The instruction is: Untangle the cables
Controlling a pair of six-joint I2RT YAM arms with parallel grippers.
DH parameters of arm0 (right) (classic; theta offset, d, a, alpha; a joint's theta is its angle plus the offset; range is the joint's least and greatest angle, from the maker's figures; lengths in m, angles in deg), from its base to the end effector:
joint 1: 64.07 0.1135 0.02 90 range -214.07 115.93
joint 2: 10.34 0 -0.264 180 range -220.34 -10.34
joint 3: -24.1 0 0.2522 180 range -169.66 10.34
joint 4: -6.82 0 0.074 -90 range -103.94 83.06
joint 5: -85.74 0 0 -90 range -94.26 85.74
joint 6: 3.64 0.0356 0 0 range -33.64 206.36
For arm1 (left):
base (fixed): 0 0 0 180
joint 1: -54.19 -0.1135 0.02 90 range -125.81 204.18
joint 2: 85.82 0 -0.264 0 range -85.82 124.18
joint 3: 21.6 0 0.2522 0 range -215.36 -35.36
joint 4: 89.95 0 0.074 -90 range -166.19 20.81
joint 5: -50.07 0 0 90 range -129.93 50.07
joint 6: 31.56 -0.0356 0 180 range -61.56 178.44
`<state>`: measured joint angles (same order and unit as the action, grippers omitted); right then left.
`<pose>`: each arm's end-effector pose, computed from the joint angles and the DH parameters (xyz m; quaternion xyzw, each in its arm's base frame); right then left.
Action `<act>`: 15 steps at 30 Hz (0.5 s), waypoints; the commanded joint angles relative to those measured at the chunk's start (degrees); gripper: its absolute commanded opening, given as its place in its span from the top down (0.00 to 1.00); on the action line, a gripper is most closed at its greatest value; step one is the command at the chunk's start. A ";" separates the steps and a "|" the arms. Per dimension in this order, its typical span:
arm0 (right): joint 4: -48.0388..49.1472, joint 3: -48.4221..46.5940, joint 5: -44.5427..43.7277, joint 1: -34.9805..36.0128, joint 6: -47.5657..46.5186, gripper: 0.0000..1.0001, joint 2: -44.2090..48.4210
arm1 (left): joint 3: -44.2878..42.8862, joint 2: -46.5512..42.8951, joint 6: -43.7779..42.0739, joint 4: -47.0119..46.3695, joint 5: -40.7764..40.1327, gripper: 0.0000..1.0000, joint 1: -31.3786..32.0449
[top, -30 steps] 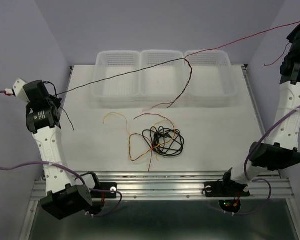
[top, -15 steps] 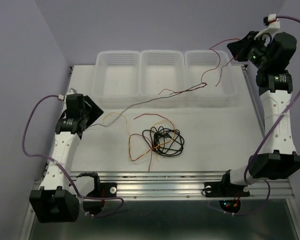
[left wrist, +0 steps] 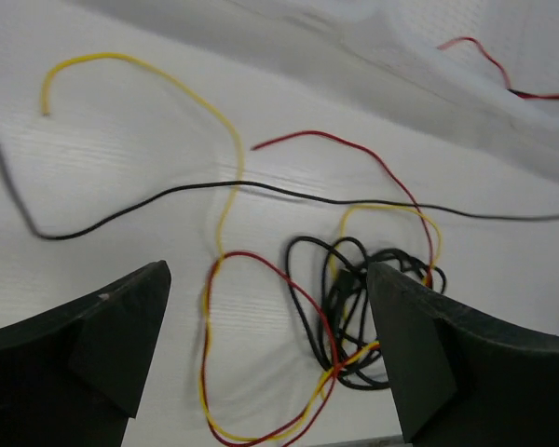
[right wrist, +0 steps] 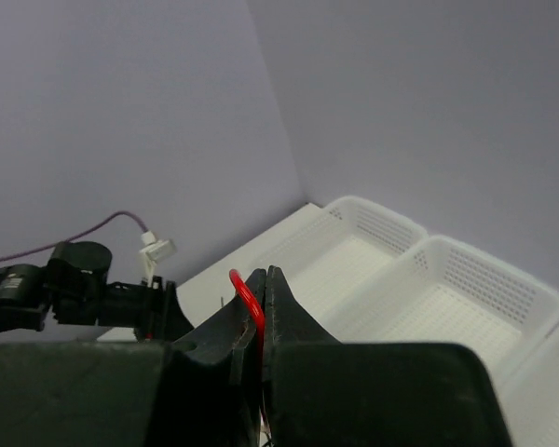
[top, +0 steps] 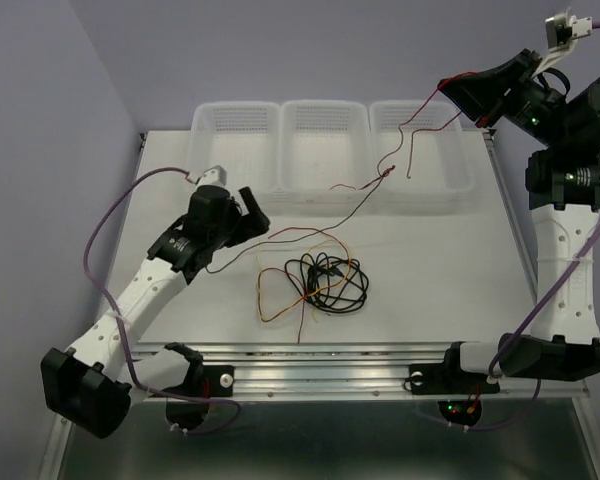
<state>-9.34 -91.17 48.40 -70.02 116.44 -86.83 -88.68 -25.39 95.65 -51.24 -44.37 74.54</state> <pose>0.2448 0.0029 0.5649 -0.1972 0.5869 0.3965 0.6778 0.2194 -0.0784 0.3142 -0.1467 0.8620 -0.2033 0.4405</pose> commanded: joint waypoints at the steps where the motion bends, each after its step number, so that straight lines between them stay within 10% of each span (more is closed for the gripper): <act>1: 12.05 -2.99 7.45 0.07 8.32 0.99 3.45 | -6.52 2.93 -9.59 -15.32 4.17 0.01 15.97; 8: 13.81 -0.19 10.43 0.07 12.44 0.99 6.09 | -12.94 12.86 -23.74 -30.48 0.58 0.01 31.75; 15: 19.88 3.86 11.85 0.07 18.08 0.99 7.32 | -21.55 22.97 -29.38 -34.43 0.74 0.01 32.37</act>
<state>5.98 -88.88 58.78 -69.98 130.19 -80.16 -105.86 -3.93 72.53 -79.20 -43.70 106.96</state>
